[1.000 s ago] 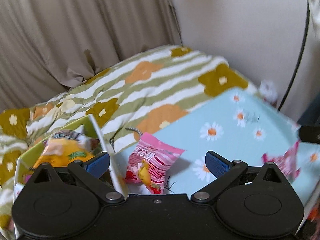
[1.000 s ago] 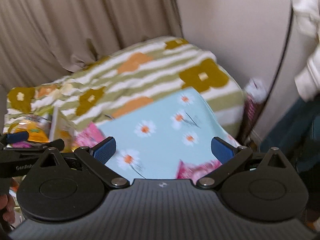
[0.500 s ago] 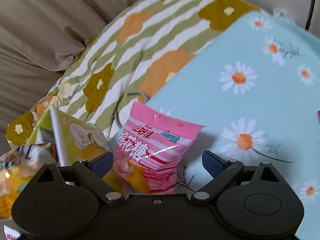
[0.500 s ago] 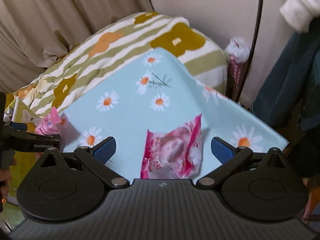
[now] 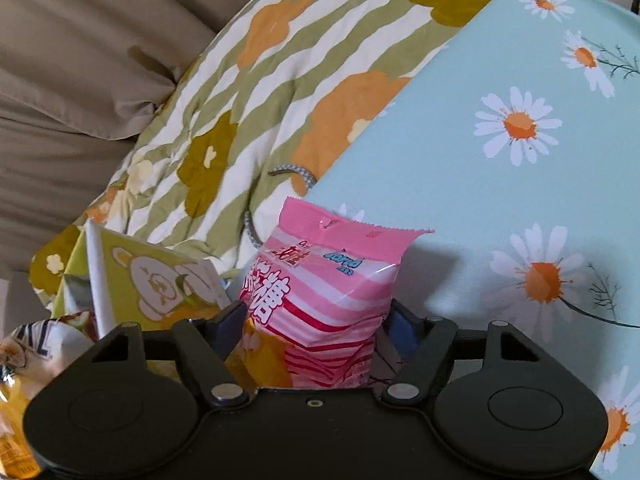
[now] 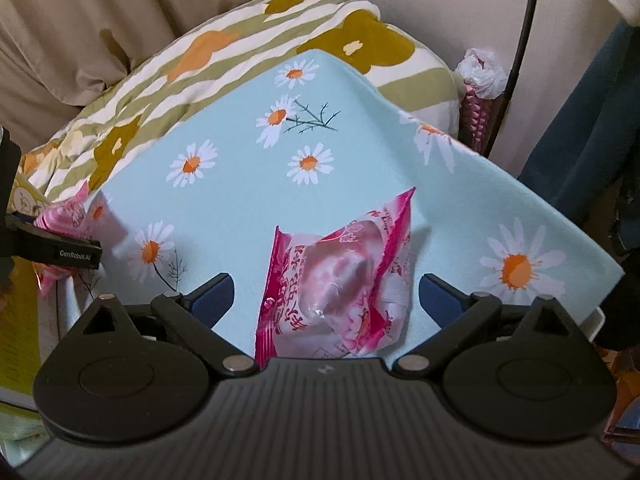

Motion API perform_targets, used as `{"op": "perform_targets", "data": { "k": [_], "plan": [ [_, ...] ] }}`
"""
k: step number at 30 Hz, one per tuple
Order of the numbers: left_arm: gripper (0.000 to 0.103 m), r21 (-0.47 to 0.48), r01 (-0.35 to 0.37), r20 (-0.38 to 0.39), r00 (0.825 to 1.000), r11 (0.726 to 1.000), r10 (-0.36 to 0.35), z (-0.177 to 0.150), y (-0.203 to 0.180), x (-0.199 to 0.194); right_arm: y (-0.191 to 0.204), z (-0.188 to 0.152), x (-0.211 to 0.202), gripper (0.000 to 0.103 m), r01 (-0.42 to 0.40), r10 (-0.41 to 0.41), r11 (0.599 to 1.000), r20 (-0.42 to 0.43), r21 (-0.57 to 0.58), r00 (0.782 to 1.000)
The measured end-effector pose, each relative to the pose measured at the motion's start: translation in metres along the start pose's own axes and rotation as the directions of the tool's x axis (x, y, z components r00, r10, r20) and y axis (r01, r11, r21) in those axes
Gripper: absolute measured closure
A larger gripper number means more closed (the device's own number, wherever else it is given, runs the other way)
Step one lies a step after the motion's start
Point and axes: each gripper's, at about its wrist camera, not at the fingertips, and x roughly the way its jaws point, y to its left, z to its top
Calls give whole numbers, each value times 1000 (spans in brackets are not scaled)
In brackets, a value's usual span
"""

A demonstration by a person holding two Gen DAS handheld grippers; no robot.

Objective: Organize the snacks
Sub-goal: 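Grasp pink striped candy bag with left tool while right tool grasps pink translucent bag, then carry both pink bags into the yellow box and open both tools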

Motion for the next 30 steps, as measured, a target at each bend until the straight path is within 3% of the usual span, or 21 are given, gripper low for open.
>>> {"op": "perform_targets", "data": {
  "k": [7,13,20,22,27,28,30],
  "plan": [
    [32,18,24,30,999,1000,-24,-2,-3,-7,10,0,9,0,36,-35,996,4,-87,999],
    [35,-26,70,51,996,997,-69,-3,-2,-18,16,-4,16,0,82,-81,978,14,-191,997],
    [39,-85,105,84,992,991,-98,-5,-1,-35,22,-6,22,1,71,-68,963,21,-259,997],
    [39,-105,114,99,990,988,-104,-6,-1,-40,25,-6,23,14,66,-60,955,29,-289,998],
    [40,-146,135,129,985,980,-117,-8,-2,-54,32,-4,22,27,37,-24,934,41,-356,999],
    [40,-155,140,132,984,978,-120,-8,-2,-57,34,-4,21,34,33,-17,930,47,-365,999],
    [40,-173,147,144,982,974,-123,-10,-1,-63,35,-1,20,36,18,0,923,47,-384,999]
  ]
}}
